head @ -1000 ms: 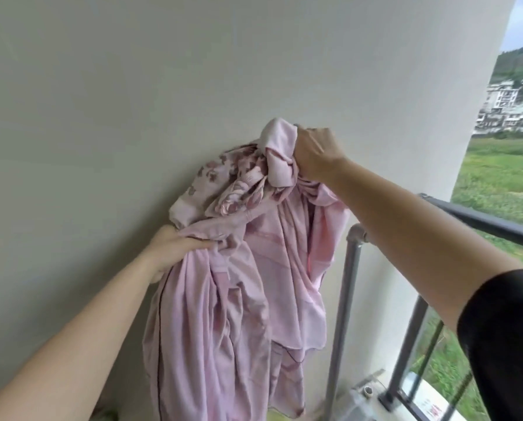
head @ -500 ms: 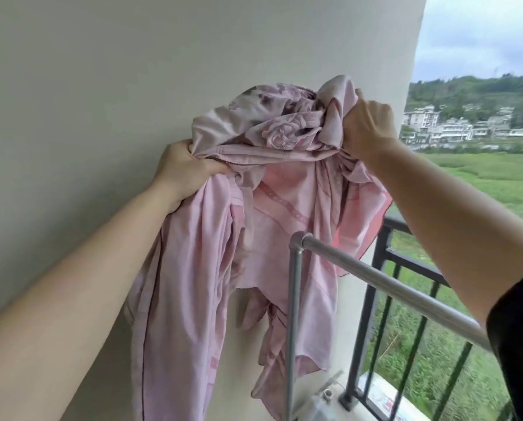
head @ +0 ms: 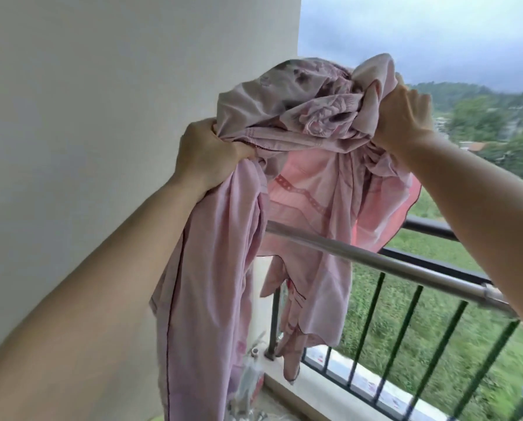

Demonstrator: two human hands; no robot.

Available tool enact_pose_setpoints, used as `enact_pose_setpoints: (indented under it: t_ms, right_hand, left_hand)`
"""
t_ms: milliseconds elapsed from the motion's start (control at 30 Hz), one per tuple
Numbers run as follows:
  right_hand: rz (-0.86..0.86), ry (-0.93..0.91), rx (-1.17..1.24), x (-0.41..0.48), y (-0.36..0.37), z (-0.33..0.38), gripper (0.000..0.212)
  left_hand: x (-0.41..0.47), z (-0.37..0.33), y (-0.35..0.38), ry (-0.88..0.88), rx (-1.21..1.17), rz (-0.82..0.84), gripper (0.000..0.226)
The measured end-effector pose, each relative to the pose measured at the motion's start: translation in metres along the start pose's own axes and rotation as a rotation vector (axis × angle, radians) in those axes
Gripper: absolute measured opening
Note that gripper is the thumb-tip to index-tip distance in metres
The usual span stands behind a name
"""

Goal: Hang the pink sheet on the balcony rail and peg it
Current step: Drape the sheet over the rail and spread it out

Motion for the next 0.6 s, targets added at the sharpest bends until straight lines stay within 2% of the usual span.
enact_pose_setpoints:
  t_ms: [133,233,400,533,600]
  right_hand:
    - [0.176,0.052,-0.042,-0.045,-0.021,-0.053,0.028]
    - [0.359,0.161,0.065,-0.091,-0.022,-0.087,0.016]
    - [0.571,0.119,0.140,-0.168,-0.032,-0.145,0.028]
    - [0.651,0.022,0.262,-0.218,-0.057,-0.179,0.031]
    - [0.630,-0.027,0.308,-0.233,-0.069,-0.191,0.012]
  left_hand:
    - [-0.047,-0.007,0.037,-0.020,-0.001,0.094,0.029]
    - [-0.091,0.000,0.063,-0.031,0.074,0.153,0.035]
    - [-0.175,0.015,0.102,-0.048,0.334,0.217,0.057]
    - [-0.253,-0.005,0.128,0.007,0.538,0.144,0.074]
    - [-0.288,-0.026,0.133,0.185,0.609,0.036,0.069]
Point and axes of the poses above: each hand's wrist, its own x-axis towards the middle knuckle, its own y-axis out of the palm, z = x × y, the point moved 2 cm from there along x, towards the middle knuckle, and after that the axes turned 4 degrees about -z, right-handed, at the moved point
